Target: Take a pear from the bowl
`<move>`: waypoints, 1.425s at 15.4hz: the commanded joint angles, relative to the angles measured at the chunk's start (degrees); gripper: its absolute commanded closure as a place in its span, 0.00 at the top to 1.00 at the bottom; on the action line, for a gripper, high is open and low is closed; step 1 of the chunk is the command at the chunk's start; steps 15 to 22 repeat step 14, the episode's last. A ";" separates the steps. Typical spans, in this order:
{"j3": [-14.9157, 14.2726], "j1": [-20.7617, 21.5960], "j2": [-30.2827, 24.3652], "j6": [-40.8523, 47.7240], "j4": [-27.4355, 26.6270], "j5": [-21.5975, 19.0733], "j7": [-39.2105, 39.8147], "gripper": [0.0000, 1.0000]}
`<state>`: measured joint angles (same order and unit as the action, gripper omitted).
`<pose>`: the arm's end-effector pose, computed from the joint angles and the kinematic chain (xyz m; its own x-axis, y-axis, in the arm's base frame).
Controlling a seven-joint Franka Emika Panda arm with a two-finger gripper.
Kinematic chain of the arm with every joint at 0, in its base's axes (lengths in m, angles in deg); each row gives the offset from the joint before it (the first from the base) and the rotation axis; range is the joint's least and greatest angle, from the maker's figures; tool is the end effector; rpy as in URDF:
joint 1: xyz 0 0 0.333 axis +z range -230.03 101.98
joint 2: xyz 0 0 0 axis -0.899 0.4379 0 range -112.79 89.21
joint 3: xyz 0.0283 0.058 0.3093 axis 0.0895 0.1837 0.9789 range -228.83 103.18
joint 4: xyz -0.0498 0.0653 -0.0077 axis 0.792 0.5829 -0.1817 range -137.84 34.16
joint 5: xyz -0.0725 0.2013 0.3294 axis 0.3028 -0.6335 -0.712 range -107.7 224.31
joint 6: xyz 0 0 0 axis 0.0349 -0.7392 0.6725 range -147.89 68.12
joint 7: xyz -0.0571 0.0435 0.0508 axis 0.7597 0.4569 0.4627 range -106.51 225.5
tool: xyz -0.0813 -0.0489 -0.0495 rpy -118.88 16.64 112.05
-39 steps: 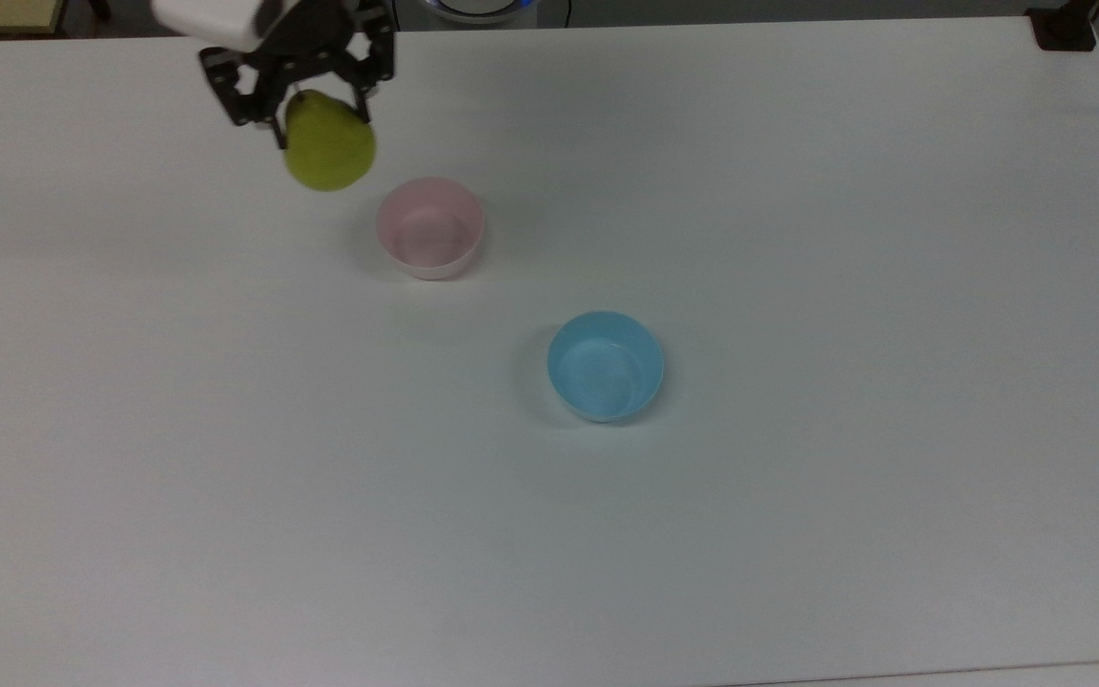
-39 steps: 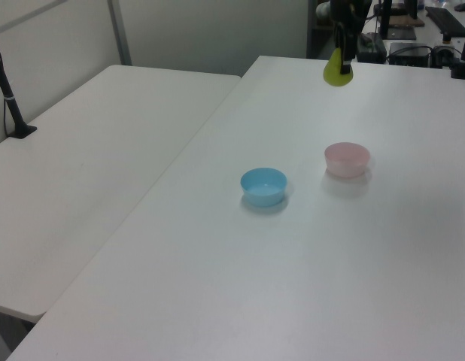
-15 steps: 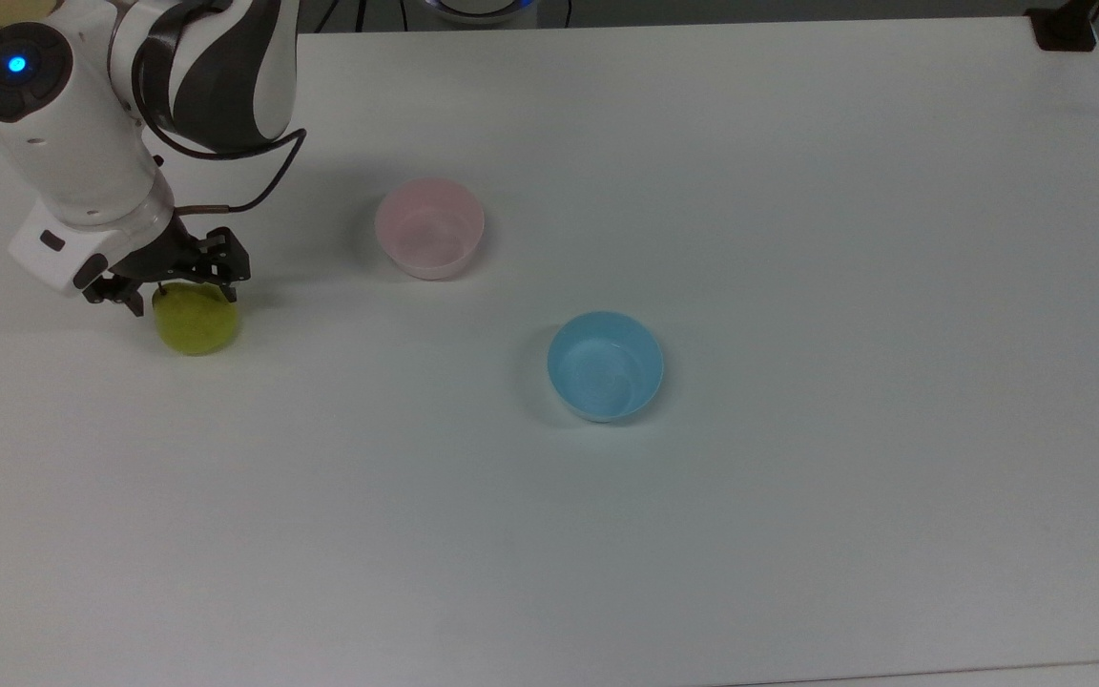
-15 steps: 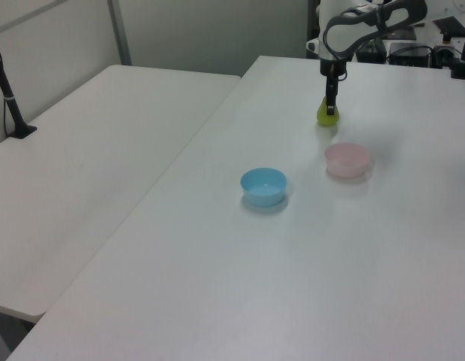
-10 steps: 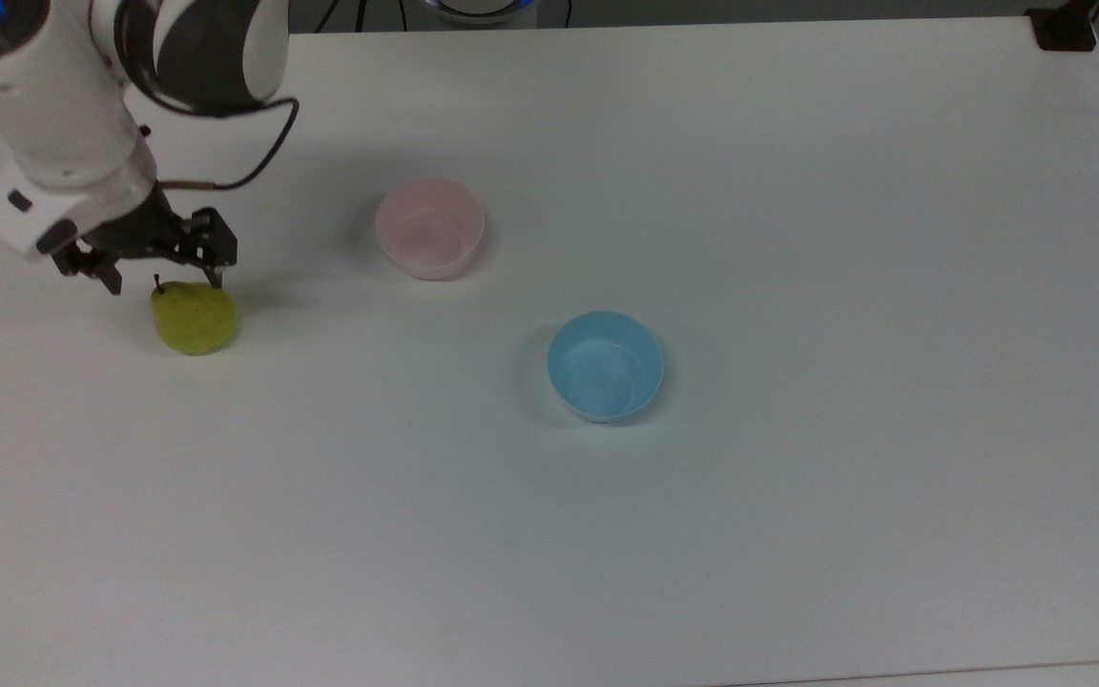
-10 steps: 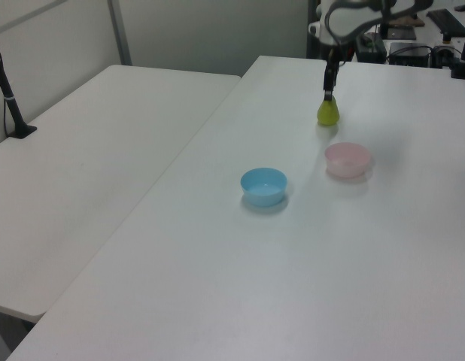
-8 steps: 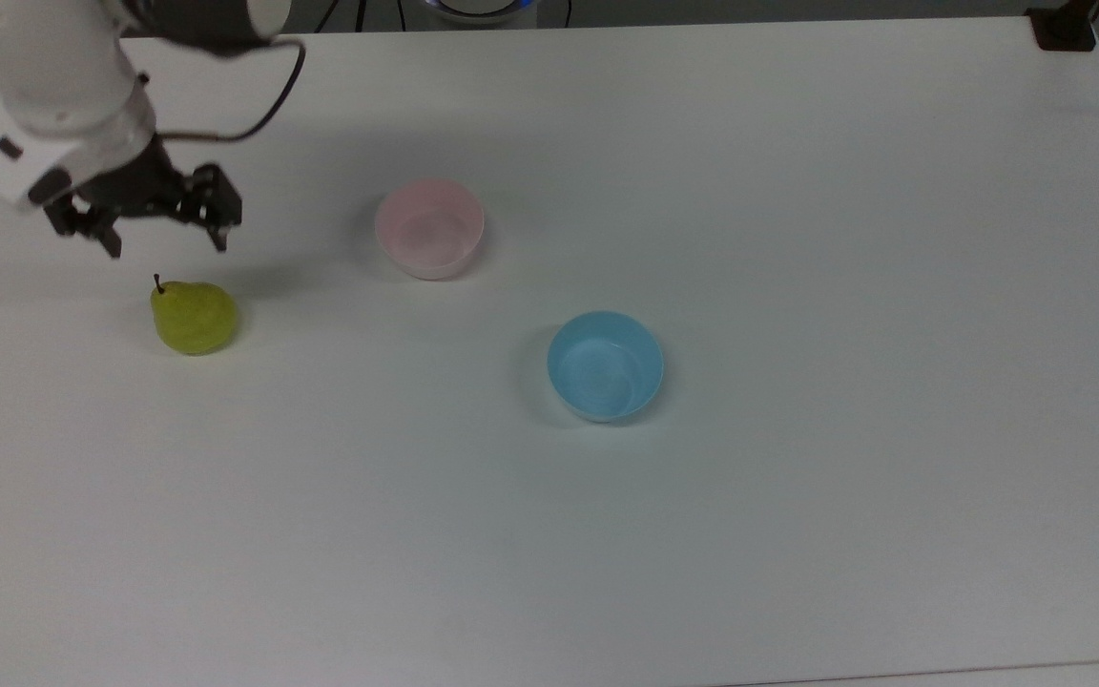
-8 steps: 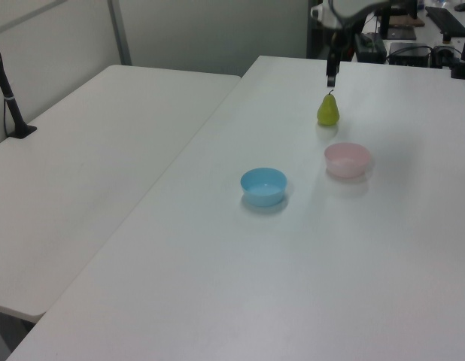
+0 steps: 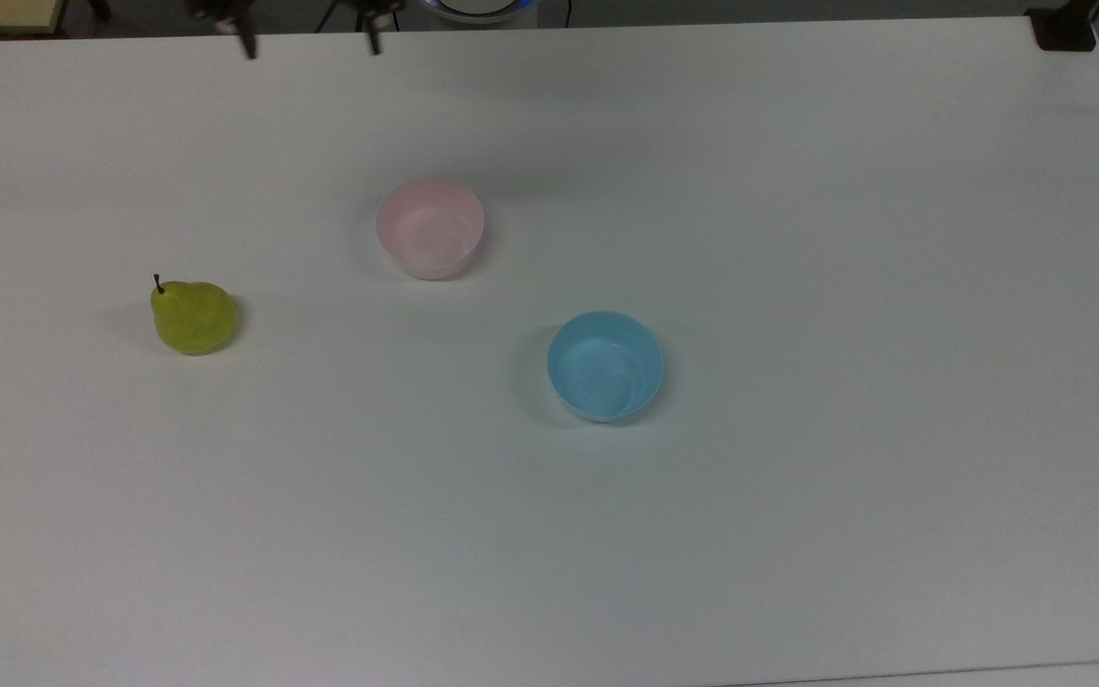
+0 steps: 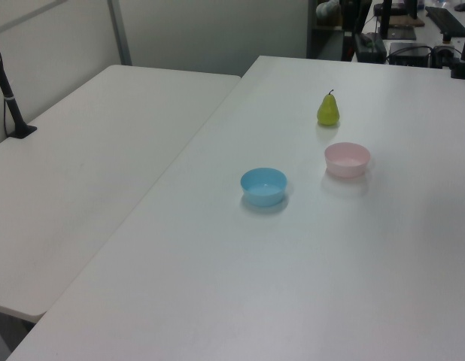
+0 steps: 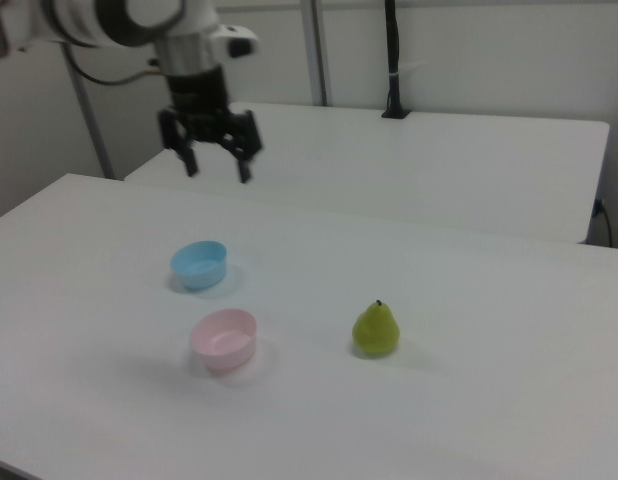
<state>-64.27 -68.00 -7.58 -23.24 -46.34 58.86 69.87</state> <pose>0.5758 -0.0552 0.6288 0.9959 0.0865 0.0261 0.0861 -0.9961 0.0167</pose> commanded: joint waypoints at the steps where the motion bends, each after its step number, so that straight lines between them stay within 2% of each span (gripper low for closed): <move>1: -6.27 9.75 -5.26 -0.96 -5.85 -4.67 -5.98 1.00; 3: -6.46 10.74 -4.91 -2.45 -6.20 -7.67 -6.24 1.00; 6: -5.24 9.95 -4.21 -7.36 -7.78 -9.43 -6.24 1.00; 22: -4.79 9.69 -3.07 -8.00 -7.35 -8.82 -6.24 1.00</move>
